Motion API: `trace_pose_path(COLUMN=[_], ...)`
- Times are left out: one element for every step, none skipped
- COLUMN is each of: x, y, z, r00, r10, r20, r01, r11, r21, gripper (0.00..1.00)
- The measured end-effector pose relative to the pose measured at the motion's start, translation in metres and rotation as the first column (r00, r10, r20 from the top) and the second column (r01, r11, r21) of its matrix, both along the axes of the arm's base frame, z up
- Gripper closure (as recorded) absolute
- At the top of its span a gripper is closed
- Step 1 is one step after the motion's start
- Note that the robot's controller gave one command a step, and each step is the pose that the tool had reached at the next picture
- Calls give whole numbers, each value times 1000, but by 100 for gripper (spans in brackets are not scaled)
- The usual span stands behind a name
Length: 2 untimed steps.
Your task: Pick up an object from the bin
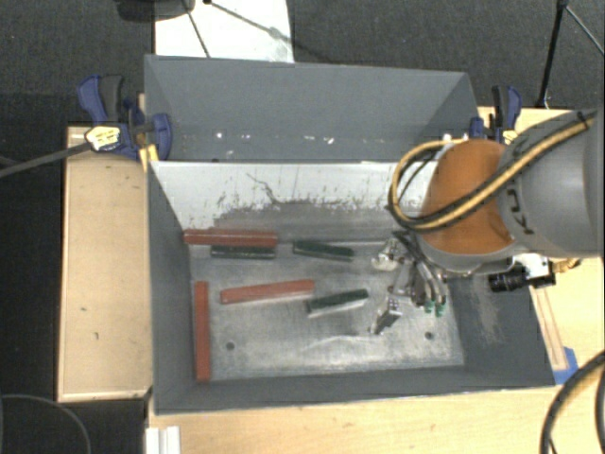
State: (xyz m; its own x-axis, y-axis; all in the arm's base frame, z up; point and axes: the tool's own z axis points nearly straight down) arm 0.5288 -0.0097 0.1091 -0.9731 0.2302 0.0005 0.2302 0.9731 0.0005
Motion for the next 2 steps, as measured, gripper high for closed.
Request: trace_pose_path(x=[10,10], y=[66,66], z=[-34,-34], r00=[1000,1000], r10=[19,21], r20=[12,12], r01=[-19,-21], r11=[1000,1000], r21=[1,1], gripper=[100,100])
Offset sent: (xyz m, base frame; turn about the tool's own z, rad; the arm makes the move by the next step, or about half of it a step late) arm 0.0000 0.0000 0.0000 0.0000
